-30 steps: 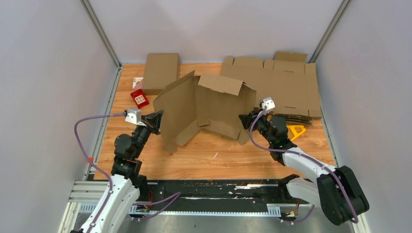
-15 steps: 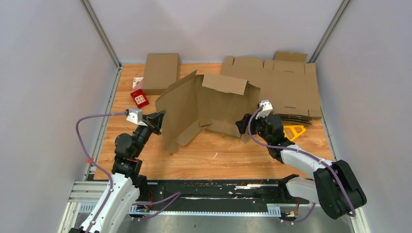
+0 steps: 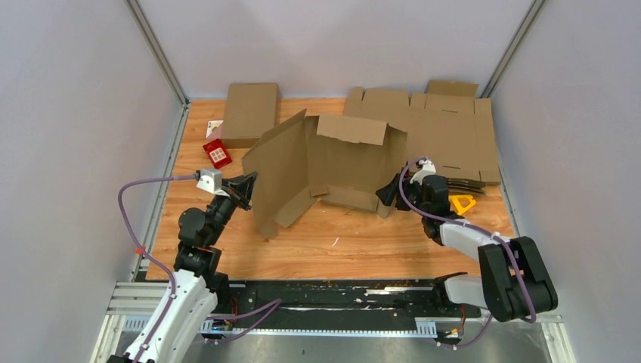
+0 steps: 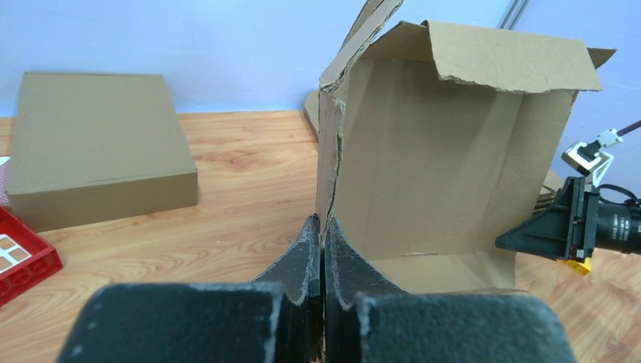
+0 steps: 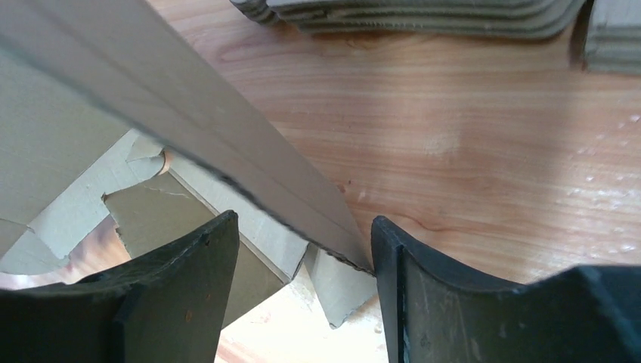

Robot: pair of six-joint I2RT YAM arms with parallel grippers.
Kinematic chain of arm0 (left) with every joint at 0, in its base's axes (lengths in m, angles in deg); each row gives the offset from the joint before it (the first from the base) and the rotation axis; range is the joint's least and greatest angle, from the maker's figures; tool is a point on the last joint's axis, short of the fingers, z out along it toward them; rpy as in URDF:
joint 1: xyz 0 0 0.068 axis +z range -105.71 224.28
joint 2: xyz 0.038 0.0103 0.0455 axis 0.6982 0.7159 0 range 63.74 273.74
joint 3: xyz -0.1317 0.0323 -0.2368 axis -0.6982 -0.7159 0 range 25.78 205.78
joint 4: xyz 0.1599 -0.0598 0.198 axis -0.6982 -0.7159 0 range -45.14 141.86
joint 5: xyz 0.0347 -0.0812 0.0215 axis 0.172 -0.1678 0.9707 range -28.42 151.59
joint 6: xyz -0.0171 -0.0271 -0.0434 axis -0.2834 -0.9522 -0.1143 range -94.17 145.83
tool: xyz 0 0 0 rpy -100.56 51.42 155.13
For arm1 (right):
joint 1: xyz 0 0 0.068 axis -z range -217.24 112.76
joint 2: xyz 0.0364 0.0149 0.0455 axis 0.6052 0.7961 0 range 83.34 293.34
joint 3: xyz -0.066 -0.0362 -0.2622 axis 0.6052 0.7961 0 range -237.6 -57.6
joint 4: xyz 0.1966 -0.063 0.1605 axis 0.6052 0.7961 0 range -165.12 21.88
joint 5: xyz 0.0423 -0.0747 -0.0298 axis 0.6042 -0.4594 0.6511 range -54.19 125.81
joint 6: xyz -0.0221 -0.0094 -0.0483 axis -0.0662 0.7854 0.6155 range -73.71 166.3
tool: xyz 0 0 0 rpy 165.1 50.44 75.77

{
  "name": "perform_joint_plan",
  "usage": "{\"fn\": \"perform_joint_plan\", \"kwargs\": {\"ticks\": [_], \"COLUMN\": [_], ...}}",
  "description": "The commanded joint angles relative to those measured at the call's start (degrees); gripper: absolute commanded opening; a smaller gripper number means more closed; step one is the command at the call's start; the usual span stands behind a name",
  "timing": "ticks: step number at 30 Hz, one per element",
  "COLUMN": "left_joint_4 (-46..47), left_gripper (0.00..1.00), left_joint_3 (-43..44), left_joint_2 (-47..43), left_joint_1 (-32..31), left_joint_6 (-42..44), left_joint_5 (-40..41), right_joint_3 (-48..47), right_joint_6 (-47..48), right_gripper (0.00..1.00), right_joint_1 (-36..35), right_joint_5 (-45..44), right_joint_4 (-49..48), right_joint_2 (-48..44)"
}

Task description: Fold the paper box

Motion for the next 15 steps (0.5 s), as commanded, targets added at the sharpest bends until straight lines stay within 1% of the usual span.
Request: {"fn": "perform_joint_plan", "kwargs": {"ticks": [1, 6, 11, 13, 15], "left_joint_4": [2.0, 1.9, 1.8, 1.8, 1.7], "left_gripper": [0.00, 0.00, 0.00, 0.00, 0.00], "left_joint_3": [0.1, 0.1, 0.1, 0.2, 0.2], "left_joint_2": [-0.2, -0.2, -0.4, -0.4, -0.4], "left_joint_1": [-0.2, -0.2, -0.2, -0.2, -0.2], "left_joint_6": [0.1, 0.1, 0.1, 0.2, 0.2], "left_joint_5": [-0.5, -0.5, -0.6, -0.5, -0.5], "right_joint_3": [0.1, -0.5, -0.7, -0.8, -0.6], "right_joint_6": [-5.3, -6.5, -8.1, -8.0, -7.6], "right_gripper": [0.64, 0.61, 0.52, 0.52, 0.55], "right_joint_1": [1.4, 2.3, 3.3, 3.4, 3.5], "right_joint_5": [5.8, 7.0, 7.9, 7.6, 7.1], "right_joint_4": [-4.8, -4.1, -3.6, -2.8, -2.2], "right_joint_2": [2.7, 5.3, 7.6, 8.0, 8.6]}}
